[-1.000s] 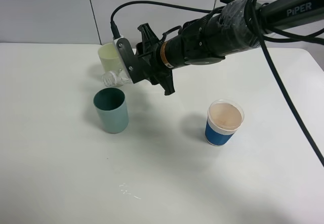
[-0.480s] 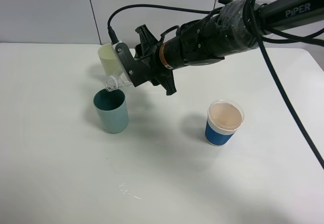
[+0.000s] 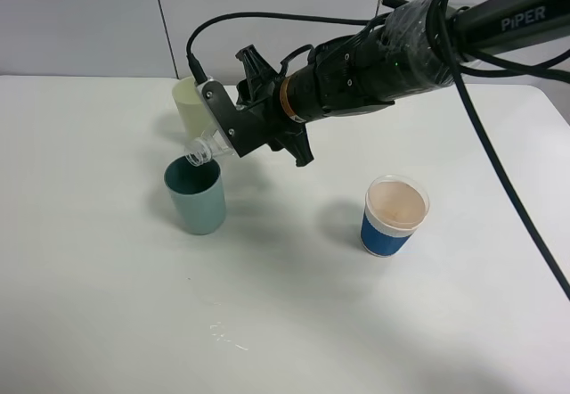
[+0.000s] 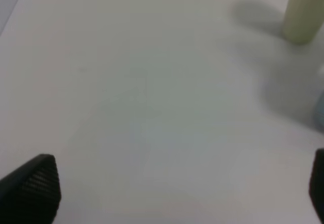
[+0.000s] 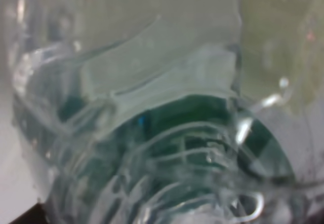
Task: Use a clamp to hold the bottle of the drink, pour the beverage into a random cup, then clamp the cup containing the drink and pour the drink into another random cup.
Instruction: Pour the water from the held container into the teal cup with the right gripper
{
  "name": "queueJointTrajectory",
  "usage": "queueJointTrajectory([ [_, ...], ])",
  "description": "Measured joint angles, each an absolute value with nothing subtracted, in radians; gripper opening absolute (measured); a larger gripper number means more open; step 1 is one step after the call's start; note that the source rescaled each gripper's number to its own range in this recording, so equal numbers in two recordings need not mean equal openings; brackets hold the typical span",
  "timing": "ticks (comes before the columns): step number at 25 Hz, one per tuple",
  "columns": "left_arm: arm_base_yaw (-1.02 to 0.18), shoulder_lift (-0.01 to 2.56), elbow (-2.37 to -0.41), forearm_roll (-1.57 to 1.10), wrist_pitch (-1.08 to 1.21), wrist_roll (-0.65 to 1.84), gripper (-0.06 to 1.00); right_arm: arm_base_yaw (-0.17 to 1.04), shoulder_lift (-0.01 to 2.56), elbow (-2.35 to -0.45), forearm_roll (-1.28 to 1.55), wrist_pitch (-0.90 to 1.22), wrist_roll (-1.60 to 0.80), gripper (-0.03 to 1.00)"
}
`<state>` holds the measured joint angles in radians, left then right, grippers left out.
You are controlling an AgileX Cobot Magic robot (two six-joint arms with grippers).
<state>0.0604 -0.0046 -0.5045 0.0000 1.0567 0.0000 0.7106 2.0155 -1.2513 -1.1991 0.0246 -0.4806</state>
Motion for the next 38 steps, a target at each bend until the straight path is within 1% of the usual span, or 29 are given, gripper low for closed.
queueJointTrajectory([
  [8,0.060,-0.005,-0.504,0.000,1.057,0.000,1.00,0.713,2.015,-1.303,-1.216,0.025,-0.481,0.01],
  [23,0.060,-0.005,-0.504,0.000,1.057,0.000,1.00,0.715,2.015,-1.304,-1.286,0.026,-0.485,0.01],
  [38,0.060,-0.005,-0.504,0.000,1.057,0.006,1.00,0.715,2.015,-1.304,-1.304,0.025,-0.566,0.01],
])
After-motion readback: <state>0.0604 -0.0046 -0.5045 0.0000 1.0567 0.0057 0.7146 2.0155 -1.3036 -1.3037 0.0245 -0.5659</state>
